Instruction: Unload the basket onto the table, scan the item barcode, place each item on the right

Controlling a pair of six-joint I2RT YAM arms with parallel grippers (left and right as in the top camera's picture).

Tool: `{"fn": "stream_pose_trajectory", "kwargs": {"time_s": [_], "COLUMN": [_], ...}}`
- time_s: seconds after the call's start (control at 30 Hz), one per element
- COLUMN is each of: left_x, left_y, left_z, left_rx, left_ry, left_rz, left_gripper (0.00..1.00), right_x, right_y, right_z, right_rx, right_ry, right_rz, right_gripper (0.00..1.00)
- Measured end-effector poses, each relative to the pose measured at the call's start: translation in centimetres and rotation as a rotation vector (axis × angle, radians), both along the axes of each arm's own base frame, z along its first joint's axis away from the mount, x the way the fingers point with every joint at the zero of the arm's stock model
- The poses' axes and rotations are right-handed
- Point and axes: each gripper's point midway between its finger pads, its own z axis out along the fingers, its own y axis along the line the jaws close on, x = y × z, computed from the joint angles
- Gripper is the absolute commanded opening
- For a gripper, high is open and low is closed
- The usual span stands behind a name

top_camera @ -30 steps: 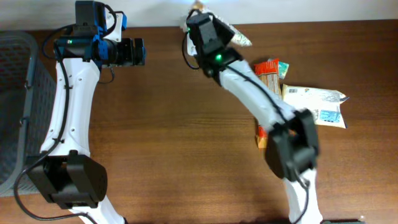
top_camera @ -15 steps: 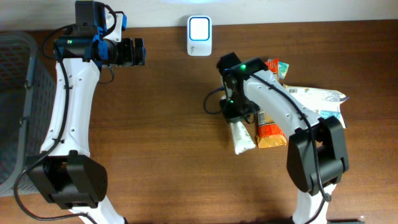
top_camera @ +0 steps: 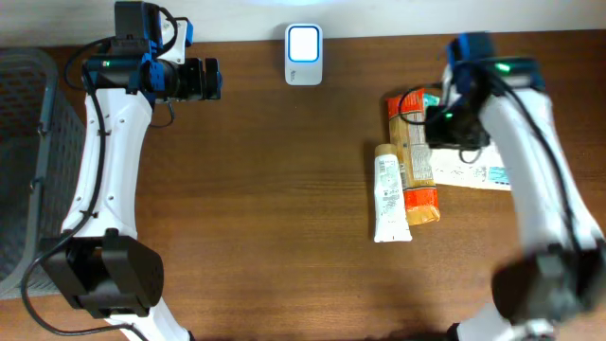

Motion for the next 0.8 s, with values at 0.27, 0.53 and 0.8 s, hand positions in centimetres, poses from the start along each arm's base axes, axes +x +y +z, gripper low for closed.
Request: {"fn": "stream_pose_trajectory", "kwargs": {"time_s": [0.27, 0.53, 0.8], "left_x": [0.0, 0.0, 0.0], "left_y": [0.0, 0.0, 0.0], "left_z": [0.0, 0.0, 0.0], "left_rx": [0.000, 0.000, 0.000], "left_ry": [-0.001, 0.000, 0.000], "left_rz": [0.000, 0.000, 0.000], "left_gripper": [0.99, 0.99, 0.99], "right_x": [-17.6, -27.0, -22.3], "right_y": [-0.7, -1.3, -1.8], "right_z": [21.4, 24.6, 25.2], "right_rx": [0.052, 0.063, 0.046], "right_ry": [-0.760, -1.043, -1.578], "right_rz": [0.014, 0.012, -0.029], "right_gripper": [0.99, 0.99, 0.99]}}
